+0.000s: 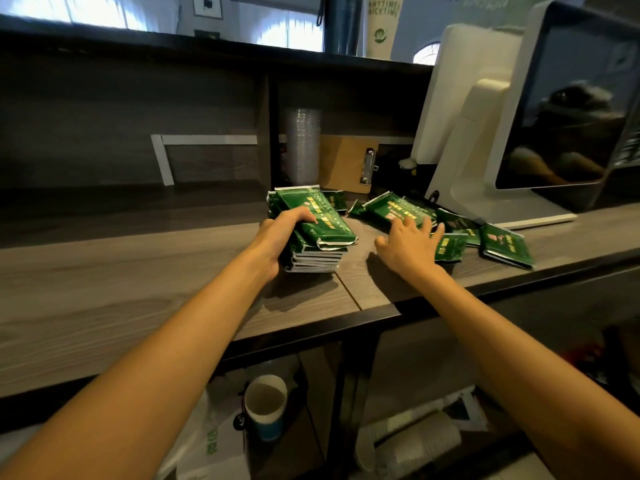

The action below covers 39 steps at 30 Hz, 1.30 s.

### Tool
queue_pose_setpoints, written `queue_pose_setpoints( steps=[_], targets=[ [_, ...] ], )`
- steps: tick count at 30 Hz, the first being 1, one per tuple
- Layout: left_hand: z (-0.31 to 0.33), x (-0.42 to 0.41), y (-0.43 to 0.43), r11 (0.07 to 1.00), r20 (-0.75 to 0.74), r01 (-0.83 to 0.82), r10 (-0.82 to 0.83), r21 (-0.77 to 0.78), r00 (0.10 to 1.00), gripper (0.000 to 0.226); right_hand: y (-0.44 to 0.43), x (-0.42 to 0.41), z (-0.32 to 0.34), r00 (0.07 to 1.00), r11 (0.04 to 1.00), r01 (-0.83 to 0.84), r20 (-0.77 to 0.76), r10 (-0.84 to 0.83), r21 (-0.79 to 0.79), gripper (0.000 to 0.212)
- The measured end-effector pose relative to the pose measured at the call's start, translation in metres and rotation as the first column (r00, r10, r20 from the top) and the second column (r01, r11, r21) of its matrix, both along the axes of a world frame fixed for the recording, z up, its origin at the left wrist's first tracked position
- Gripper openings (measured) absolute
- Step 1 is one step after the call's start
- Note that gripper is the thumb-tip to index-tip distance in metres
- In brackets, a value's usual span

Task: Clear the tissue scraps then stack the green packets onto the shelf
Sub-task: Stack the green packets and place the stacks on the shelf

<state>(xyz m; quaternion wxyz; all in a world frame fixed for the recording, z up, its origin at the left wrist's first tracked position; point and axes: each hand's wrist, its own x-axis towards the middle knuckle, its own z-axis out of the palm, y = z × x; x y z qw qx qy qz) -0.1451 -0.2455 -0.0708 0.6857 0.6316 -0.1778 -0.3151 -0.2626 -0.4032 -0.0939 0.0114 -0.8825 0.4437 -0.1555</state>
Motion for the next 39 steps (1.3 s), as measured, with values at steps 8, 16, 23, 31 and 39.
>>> queue_pose_setpoints(
  steps=[8,16,23,31,39],
  targets=[
    [0.000,-0.016,-0.016,1.000,-0.004,0.024,-0.024,-0.002,1.000,0.065,-0.011,-0.014,-0.007,0.995,0.982,0.001,-0.099,0.018,0.188,0.057],
    [0.000,0.005,0.006,0.995,0.039,-0.098,0.099,-0.016,0.994,0.030,0.024,0.023,-0.003,0.959,0.941,-0.278,0.004,0.283,0.194,0.038],
    [-0.003,0.033,0.033,0.975,0.032,-0.215,0.217,-0.053,0.976,0.018,0.054,0.058,0.003,0.815,0.741,-0.580,0.216,0.538,0.340,0.038],
    [-0.011,0.059,0.056,0.960,0.021,-0.259,0.263,-0.101,0.965,0.020,0.057,0.070,0.004,0.899,0.870,-0.427,0.217,0.379,0.247,0.059],
    [-0.010,0.062,0.056,0.960,0.068,-0.260,0.268,-0.106,0.961,0.021,0.067,0.079,0.014,0.897,0.850,-0.406,0.321,0.302,0.336,0.071]
  ],
)
